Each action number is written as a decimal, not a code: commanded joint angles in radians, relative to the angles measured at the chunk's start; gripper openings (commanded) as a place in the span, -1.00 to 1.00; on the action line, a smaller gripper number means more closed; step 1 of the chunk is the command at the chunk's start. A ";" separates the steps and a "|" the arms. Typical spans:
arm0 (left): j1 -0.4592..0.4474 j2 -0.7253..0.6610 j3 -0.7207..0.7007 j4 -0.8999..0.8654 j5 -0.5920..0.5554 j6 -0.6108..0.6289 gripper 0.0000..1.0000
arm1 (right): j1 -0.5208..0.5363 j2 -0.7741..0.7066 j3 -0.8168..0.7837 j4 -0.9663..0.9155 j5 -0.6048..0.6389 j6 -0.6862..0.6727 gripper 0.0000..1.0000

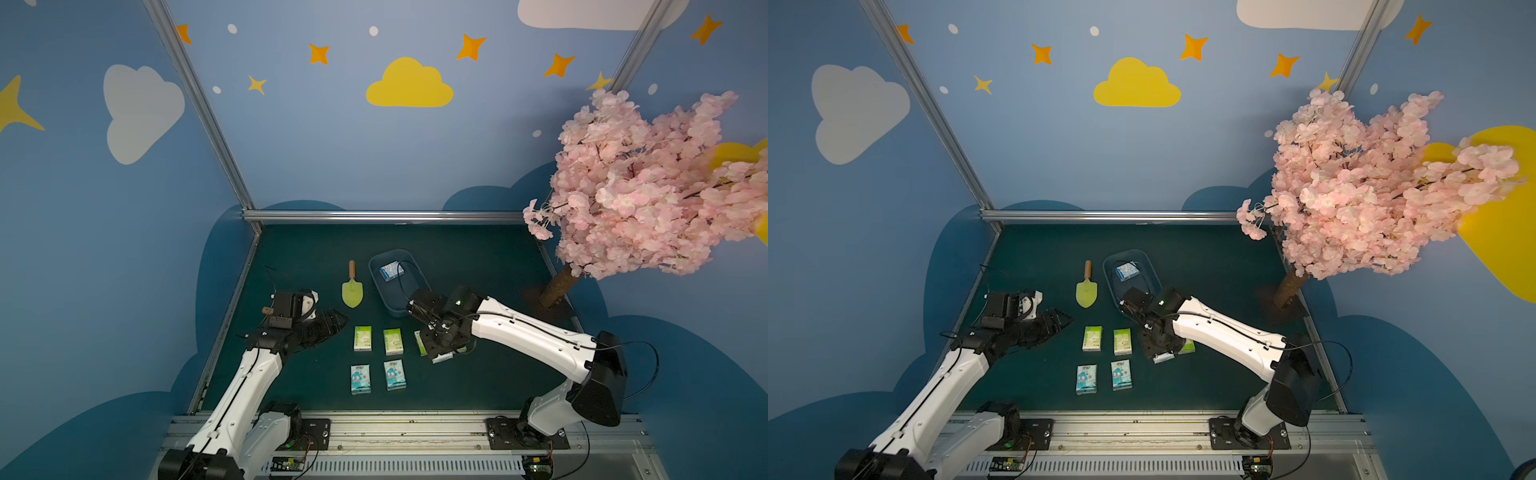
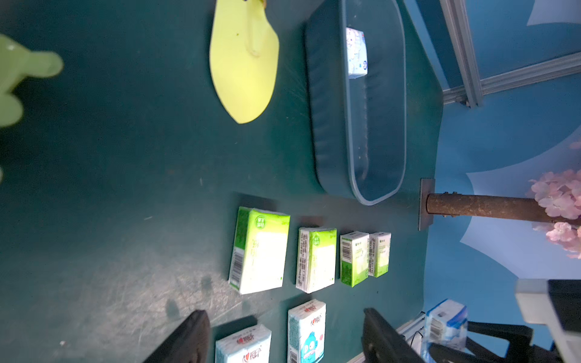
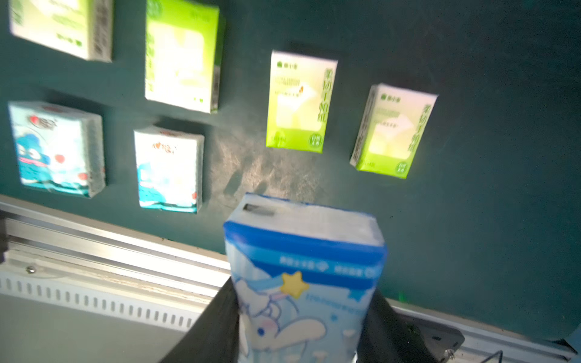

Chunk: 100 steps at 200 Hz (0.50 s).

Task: Take the pocket tissues out of the storage box
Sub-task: Place the pocket tissues at the center of the board.

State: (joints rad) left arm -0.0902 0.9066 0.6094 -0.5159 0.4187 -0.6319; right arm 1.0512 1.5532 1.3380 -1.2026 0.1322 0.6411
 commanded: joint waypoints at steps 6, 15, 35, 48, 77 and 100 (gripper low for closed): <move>0.027 -0.064 -0.041 -0.034 -0.029 -0.017 0.65 | 0.025 -0.018 -0.075 0.064 -0.048 0.067 0.08; 0.038 -0.081 -0.050 -0.050 -0.031 -0.017 0.65 | 0.031 -0.018 -0.107 0.098 -0.062 0.078 0.09; 0.060 -0.114 -0.065 -0.070 -0.030 -0.009 0.64 | 0.037 -0.008 -0.169 0.164 -0.087 0.090 0.09; 0.069 -0.129 -0.071 -0.078 -0.025 -0.008 0.65 | 0.039 0.007 -0.190 0.178 -0.088 0.088 0.09; 0.075 -0.134 -0.073 -0.075 -0.020 -0.011 0.67 | 0.040 0.032 -0.244 0.241 -0.102 0.087 0.10; 0.076 -0.123 -0.074 -0.074 -0.017 -0.006 0.68 | 0.039 0.060 -0.270 0.291 -0.116 0.083 0.10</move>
State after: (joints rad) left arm -0.0193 0.7792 0.5453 -0.5739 0.3950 -0.6434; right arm 1.0851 1.5818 1.0889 -0.9836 0.0387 0.7147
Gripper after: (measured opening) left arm 0.839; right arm 0.551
